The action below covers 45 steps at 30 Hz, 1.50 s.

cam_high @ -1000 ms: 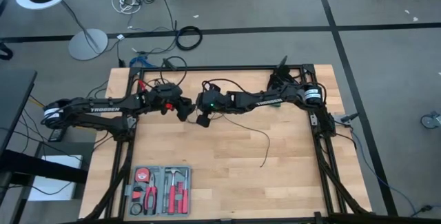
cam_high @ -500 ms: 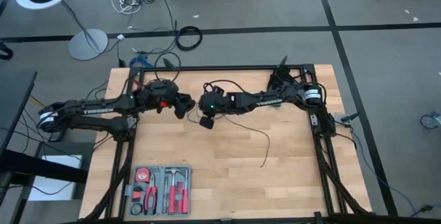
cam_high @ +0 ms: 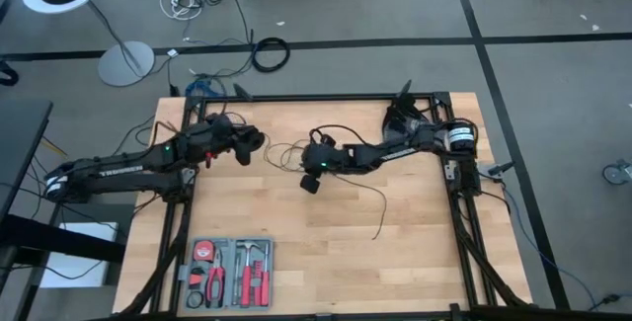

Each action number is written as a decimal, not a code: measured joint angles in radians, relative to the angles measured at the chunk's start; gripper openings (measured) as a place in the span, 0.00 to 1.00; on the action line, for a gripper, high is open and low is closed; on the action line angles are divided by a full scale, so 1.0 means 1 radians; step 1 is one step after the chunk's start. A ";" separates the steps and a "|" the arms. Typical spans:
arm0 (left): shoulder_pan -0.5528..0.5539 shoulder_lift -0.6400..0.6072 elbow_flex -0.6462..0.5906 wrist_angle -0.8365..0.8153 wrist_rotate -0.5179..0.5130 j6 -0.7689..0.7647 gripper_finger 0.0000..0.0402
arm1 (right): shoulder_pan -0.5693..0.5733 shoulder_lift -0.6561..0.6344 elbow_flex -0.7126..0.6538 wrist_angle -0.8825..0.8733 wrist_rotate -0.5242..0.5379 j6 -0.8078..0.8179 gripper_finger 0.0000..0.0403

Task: Coil cords
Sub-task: Coil the black wire onto the black spool

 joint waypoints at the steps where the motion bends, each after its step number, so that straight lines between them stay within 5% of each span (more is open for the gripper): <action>1: -0.001 -0.016 -0.033 0.029 -0.009 -0.016 0.00 | 0.003 -0.030 -0.053 0.050 -0.009 0.001 0.22; 4: -0.010 -0.035 -0.128 0.192 -0.019 -0.070 0.00 | 0.006 -0.121 -0.238 0.301 -0.029 -0.004 0.21; 7: -0.020 -0.034 -0.218 0.363 -0.034 -0.105 0.00 | 0.002 -0.144 -0.434 0.787 -0.019 0.038 0.20; 10: -0.032 -0.031 -0.275 0.475 -0.064 -0.125 0.00 | -0.011 -0.029 -0.527 1.167 0.033 0.139 0.19; 13: -0.050 -0.027 -0.302 0.531 -0.081 -0.134 0.00 | -0.018 0.111 -0.463 1.282 0.042 0.230 0.18; 20: -0.110 -0.014 -0.328 0.596 -0.137 -0.181 0.00 | -0.019 0.281 -0.159 1.111 -0.196 0.230 0.18; 27: -0.153 0.025 -0.330 0.625 -0.176 -0.179 0.00 | -0.033 0.276 -0.047 0.940 -0.095 0.116 0.20; 33: -0.153 0.046 -0.330 0.687 -0.186 -0.146 0.00 | -0.030 0.277 0.097 0.687 -0.091 -0.017 0.28; 45: -0.153 0.048 -0.329 0.712 -0.186 -0.124 0.00 | -0.061 0.278 0.215 0.488 -0.115 -0.045 0.46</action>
